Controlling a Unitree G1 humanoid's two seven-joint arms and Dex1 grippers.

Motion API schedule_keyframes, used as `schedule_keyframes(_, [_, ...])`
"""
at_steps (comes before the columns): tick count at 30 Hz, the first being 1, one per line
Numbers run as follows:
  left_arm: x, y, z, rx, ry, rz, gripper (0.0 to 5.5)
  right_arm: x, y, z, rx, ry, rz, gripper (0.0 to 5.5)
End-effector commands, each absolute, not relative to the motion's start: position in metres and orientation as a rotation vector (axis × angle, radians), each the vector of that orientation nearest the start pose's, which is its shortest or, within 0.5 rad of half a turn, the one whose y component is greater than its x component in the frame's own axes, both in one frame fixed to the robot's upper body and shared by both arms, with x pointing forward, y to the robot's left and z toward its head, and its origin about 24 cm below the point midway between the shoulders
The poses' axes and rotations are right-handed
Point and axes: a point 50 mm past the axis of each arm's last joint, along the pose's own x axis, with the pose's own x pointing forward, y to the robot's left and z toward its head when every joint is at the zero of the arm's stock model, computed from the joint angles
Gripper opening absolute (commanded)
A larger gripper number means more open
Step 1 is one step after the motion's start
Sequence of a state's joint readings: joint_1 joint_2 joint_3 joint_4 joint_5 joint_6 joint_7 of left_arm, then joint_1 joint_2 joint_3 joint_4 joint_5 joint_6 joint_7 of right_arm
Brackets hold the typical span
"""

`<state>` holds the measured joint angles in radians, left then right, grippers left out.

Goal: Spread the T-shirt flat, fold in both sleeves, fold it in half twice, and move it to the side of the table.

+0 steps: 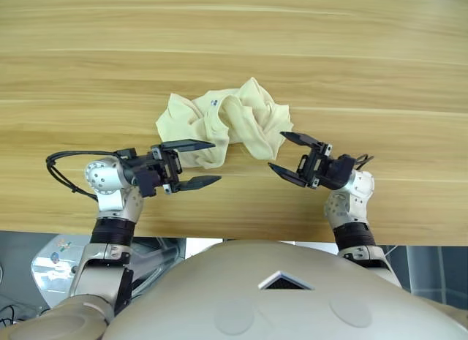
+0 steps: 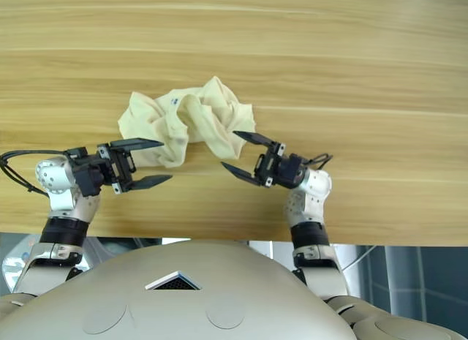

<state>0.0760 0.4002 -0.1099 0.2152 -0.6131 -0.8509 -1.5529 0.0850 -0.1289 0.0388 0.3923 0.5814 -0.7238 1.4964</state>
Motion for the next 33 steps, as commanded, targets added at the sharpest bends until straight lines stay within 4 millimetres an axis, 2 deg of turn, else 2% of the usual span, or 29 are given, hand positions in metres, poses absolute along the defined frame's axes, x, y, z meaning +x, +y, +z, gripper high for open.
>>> schedule_keyframes(1, [0.1795,0.1788,0.0489,0.294,-0.543,-1.404,2.93,0.1833,-0.1479,0.0101,0.074,-0.448,1.166,3.07])
schedule_keyframes(33, [0.187,0.1813,0.0422,0.376,-0.486,-1.363,2.93,0.1883,-0.1409,0.0025,0.0,-0.391,1.152,3.07])
